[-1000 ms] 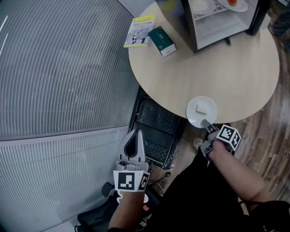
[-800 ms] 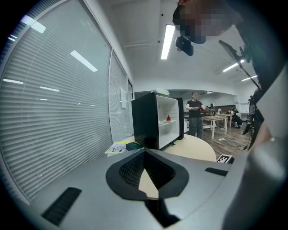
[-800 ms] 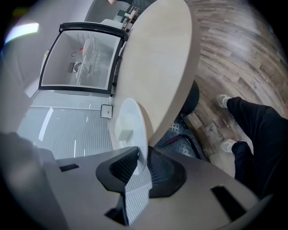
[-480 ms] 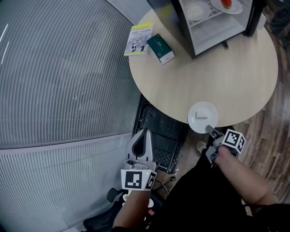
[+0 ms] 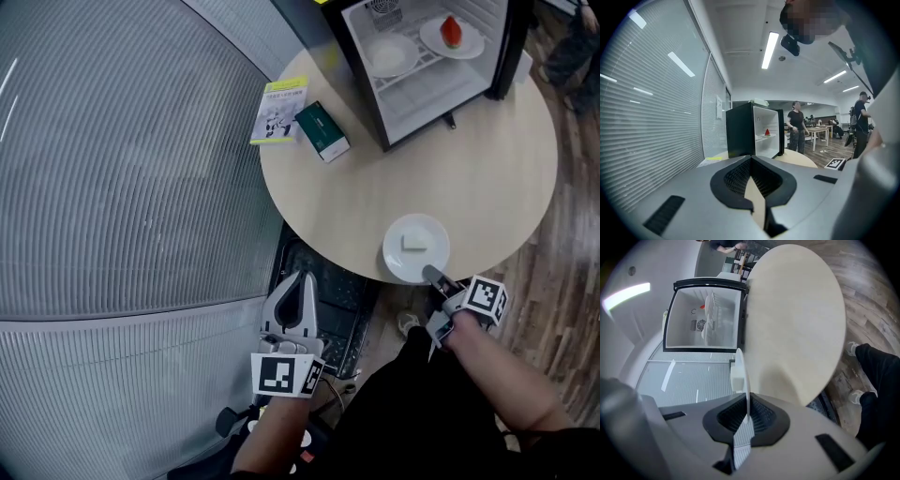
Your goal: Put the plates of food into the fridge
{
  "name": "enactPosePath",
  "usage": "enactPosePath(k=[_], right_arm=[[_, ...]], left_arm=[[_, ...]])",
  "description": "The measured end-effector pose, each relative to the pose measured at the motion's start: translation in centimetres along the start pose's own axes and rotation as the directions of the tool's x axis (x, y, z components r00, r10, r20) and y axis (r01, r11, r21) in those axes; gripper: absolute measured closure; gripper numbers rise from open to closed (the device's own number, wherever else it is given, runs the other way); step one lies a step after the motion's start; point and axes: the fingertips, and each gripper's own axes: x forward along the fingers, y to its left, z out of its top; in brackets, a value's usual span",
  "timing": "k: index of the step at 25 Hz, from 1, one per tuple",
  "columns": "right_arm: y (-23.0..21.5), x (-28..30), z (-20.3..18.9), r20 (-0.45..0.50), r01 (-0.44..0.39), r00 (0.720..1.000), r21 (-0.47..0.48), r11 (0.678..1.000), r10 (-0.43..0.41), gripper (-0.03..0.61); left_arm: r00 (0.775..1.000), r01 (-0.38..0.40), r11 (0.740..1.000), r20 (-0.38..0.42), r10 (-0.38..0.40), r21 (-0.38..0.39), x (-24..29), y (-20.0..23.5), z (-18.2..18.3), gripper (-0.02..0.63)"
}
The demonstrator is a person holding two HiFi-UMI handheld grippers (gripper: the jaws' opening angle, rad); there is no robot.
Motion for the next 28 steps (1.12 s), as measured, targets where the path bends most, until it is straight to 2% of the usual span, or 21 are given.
enactPosePath(k=[4,11,23,28], right_arm=[[1.1,-0.2,1.4,0.009,-0.018,1.000,-0.035,0.999,0.018,0.561],[4.2,-1.3,4.5,0.019,-0.019,1.000,-0.026,0.999,0.020,0.561],[9.6,-1.5,12.4,0.038,-0.057,0.997,-0.109,0.992,0.062,0.561],[10.5,-0.8,16.1,0.025,-0.051,0.998,-0.111,0.993,0.054,0.561]], left_arm=[[1.000,0.003,1.000,0.014,-0.003,-0.005,0.7,-0.1,1.0,0.611],[0.998,-0.003,1.000,0.065,0.005,-0.029,2.9,-1.0,3.8,0.611],[0.990,0.013,0.999,0.143,-0.006,-0.046,9.1,-3.0,8.6,0.611],[0.989,-0.021,0.998,0.148,0.029,-0.062,12.6,-3.8,9.8,0.611]])
